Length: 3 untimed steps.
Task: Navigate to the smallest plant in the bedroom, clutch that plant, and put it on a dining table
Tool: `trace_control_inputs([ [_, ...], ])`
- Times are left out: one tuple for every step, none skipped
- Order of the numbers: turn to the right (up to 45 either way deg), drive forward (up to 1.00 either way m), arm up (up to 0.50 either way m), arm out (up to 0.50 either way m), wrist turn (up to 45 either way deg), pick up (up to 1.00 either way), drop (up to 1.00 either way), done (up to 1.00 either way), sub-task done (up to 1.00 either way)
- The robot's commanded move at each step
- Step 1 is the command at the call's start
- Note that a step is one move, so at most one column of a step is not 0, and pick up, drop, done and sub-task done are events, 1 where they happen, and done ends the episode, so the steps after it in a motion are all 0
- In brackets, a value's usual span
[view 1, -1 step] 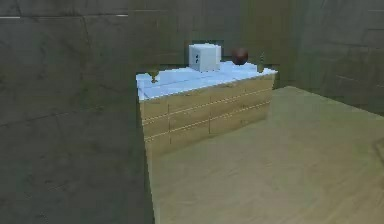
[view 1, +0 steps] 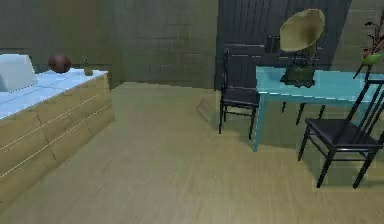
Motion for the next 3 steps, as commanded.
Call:
trace_control_inputs([
  [12.0, 0.0, 0.0, 0.0, 0.0, 0.0, 0.0, 0.0, 0.0],
  [0.0, 0.35, 0.0, 0.0, 0.0, 0.0, 0.0, 0.0, 0.0],
  [45.0, 0.0, 0.0, 0.0, 0.0, 0.0, 0.0, 0.0, 0.0],
])
